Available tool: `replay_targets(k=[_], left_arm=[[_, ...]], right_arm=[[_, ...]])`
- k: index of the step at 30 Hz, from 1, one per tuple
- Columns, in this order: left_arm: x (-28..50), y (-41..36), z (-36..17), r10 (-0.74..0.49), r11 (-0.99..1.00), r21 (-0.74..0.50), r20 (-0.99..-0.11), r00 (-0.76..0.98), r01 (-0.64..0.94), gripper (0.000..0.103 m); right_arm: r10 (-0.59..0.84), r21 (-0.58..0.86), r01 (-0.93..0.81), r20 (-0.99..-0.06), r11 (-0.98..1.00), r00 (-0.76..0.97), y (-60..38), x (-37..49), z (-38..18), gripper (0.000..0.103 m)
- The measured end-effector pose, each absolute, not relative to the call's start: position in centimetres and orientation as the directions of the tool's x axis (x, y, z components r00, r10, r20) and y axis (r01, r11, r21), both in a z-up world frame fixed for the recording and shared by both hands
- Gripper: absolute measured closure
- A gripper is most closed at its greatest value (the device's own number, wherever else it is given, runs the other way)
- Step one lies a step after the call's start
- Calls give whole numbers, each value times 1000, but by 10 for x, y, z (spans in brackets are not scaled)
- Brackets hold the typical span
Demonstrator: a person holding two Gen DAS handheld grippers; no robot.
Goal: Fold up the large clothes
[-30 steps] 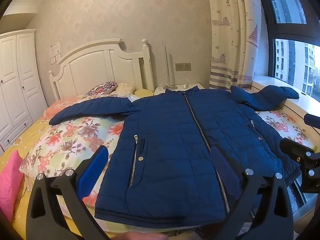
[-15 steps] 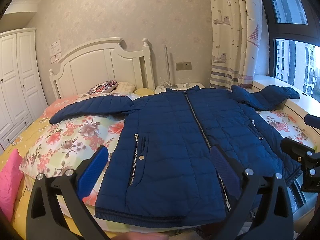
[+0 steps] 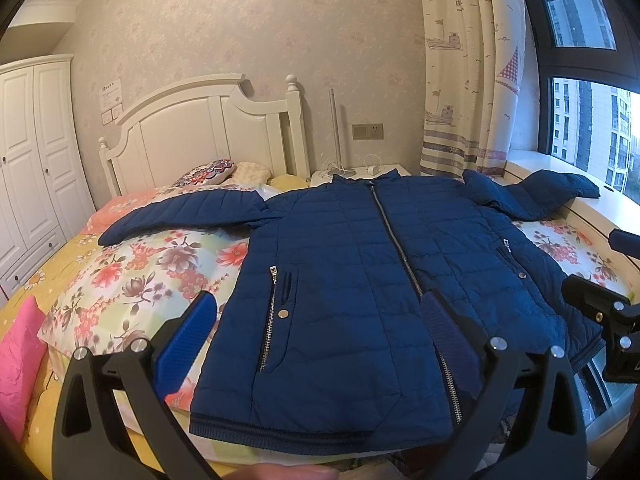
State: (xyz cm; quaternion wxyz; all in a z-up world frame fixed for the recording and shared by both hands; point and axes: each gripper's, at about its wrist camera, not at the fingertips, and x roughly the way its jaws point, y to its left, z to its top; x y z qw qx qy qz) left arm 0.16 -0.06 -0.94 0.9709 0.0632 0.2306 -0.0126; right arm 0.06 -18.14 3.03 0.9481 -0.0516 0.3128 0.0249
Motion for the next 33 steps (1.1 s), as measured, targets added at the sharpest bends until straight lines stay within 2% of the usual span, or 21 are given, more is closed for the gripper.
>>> replay_targets(k=[33], left_arm=[[2,0,-8,5,991,118,-452,892,55,2]], right_arm=[[22,-67,-79,-606,995,795,-181,1,26,4]])
